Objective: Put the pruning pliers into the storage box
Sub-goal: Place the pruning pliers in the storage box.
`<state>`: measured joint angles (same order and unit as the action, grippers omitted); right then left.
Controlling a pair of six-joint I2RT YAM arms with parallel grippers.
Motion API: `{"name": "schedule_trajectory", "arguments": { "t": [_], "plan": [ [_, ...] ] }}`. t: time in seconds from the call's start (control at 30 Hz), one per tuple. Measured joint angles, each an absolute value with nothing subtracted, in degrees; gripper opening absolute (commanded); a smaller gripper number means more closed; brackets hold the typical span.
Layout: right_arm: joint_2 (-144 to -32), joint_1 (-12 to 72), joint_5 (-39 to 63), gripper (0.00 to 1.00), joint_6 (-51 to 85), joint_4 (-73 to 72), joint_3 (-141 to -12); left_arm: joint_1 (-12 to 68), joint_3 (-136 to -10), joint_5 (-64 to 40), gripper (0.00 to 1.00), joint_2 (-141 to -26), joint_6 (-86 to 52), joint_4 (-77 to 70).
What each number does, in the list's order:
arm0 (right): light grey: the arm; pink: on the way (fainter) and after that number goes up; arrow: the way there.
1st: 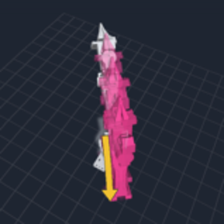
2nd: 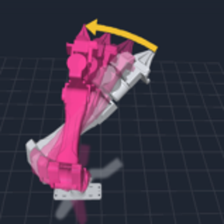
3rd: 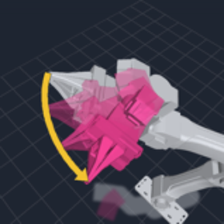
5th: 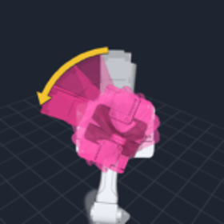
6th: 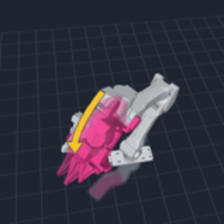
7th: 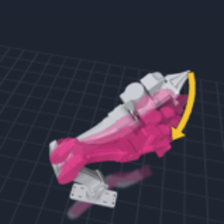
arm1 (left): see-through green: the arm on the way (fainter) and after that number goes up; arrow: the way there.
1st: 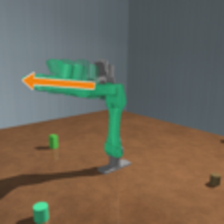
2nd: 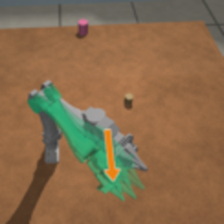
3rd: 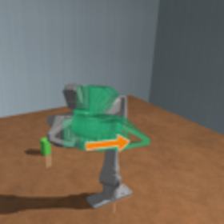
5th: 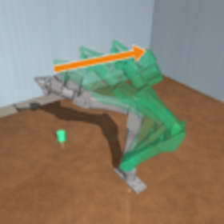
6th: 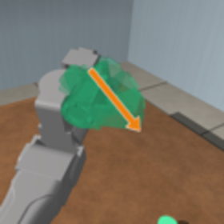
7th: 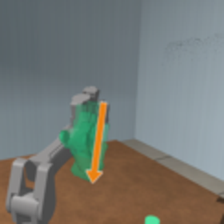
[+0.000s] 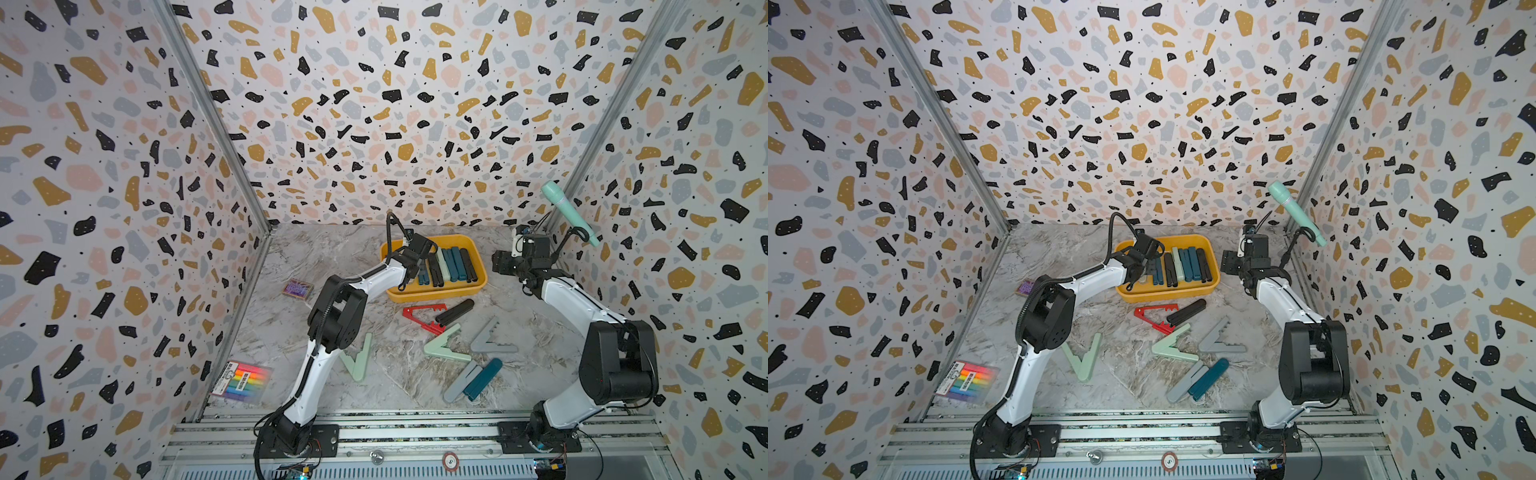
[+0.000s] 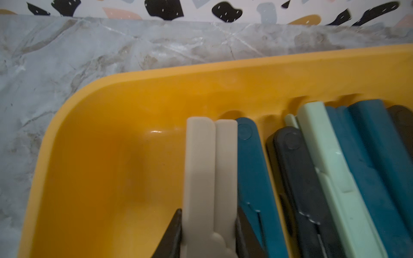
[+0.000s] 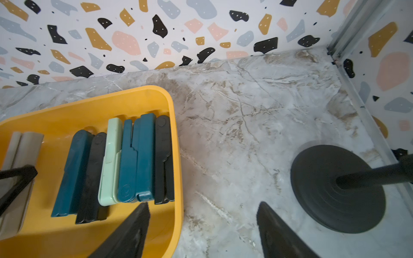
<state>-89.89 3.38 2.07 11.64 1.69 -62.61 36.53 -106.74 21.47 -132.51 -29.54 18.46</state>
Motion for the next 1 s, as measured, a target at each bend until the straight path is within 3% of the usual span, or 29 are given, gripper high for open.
{"name": "schedule_trajectory", "arguments": {
  "t": [0.3,0.6,0.77,0.9,1.0],
  "plan": [
    [-88.2,2.4,2.2,0.78,11.5,1.7,-62.6,35.2,-107.2,19.4,0.36,-135.4,-29.9,18.5],
    [-87.5,1.0,2.4,0.77,11.5,1.7,-61.9,34.5,-108.6,17.6,0.42,-138.5,-30.9,17.9],
    [-85.1,-0.3,2.8,0.78,11.7,1.7,-60.4,34.0,-108.7,17.2,0.51,-138.6,-31.0,17.7],
    [-84.4,-0.8,3.2,0.78,12.0,1.3,-60.0,33.9,-108.8,17.2,0.51,-138.6,-31.1,17.7],
    [-84.4,-0.9,3.4,0.78,12.1,1.3,-59.9,33.7,-109.3,17.2,0.32,-138.7,-31.1,18.1]
  ]
}}
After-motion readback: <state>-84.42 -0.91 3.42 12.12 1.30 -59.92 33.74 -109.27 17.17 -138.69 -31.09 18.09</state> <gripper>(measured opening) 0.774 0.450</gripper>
